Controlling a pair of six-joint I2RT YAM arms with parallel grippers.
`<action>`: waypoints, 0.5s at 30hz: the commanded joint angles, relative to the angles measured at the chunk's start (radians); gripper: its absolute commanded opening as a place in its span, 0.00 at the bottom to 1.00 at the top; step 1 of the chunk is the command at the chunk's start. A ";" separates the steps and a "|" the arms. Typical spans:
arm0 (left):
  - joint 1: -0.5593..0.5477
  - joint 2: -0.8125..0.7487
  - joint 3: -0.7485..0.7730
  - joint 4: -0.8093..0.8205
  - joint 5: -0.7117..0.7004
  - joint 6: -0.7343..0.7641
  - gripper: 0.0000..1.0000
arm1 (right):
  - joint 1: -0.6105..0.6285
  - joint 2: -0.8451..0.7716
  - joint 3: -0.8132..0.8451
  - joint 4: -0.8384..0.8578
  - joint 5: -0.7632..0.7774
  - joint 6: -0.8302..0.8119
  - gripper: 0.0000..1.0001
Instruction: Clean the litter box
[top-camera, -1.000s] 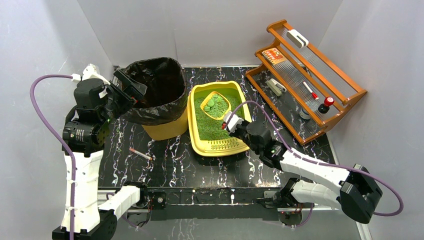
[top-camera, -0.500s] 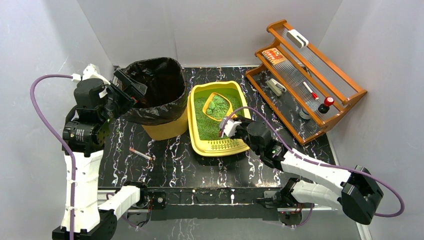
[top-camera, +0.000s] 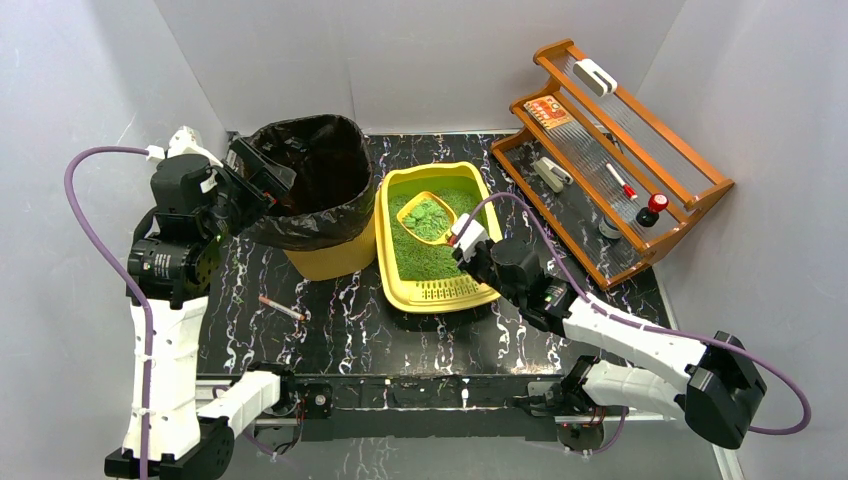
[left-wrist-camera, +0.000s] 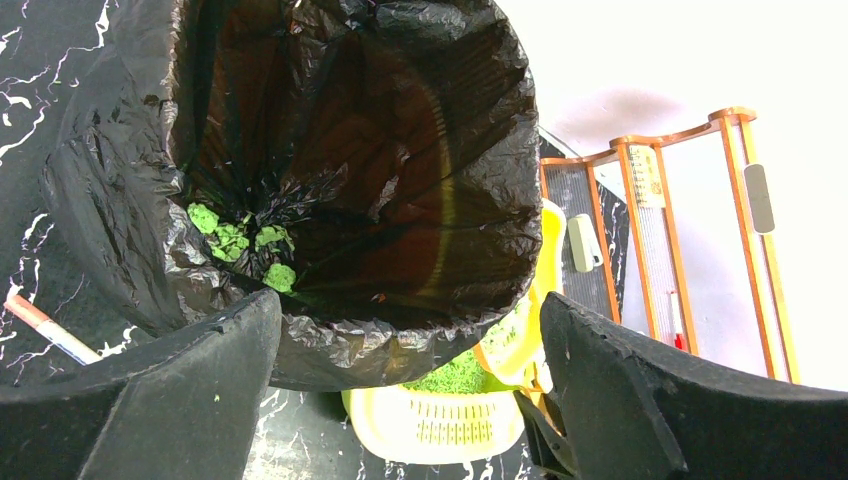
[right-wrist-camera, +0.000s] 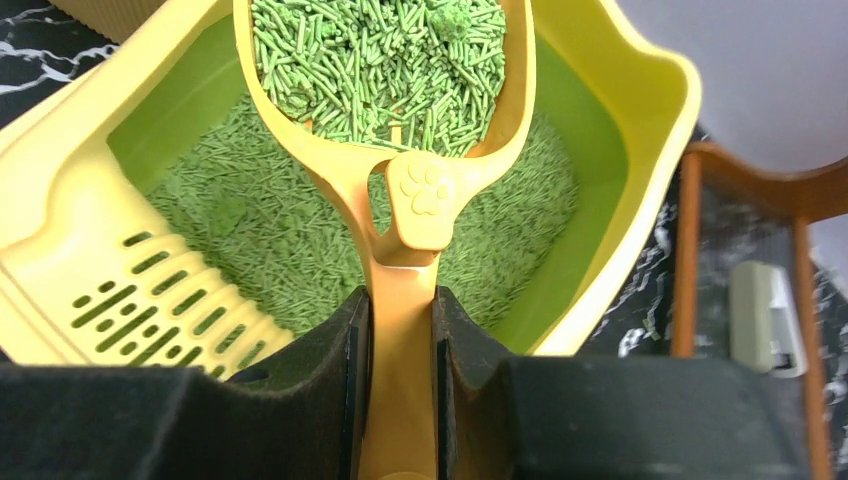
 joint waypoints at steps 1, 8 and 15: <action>-0.005 -0.001 0.027 0.023 0.012 0.005 0.98 | 0.000 -0.013 0.056 0.013 -0.026 0.221 0.00; -0.005 -0.007 0.019 0.021 0.013 -0.001 0.98 | -0.026 -0.017 0.079 -0.011 -0.107 0.337 0.00; -0.005 -0.011 0.021 0.016 0.009 -0.004 0.98 | -0.083 -0.011 0.110 -0.043 -0.189 0.462 0.00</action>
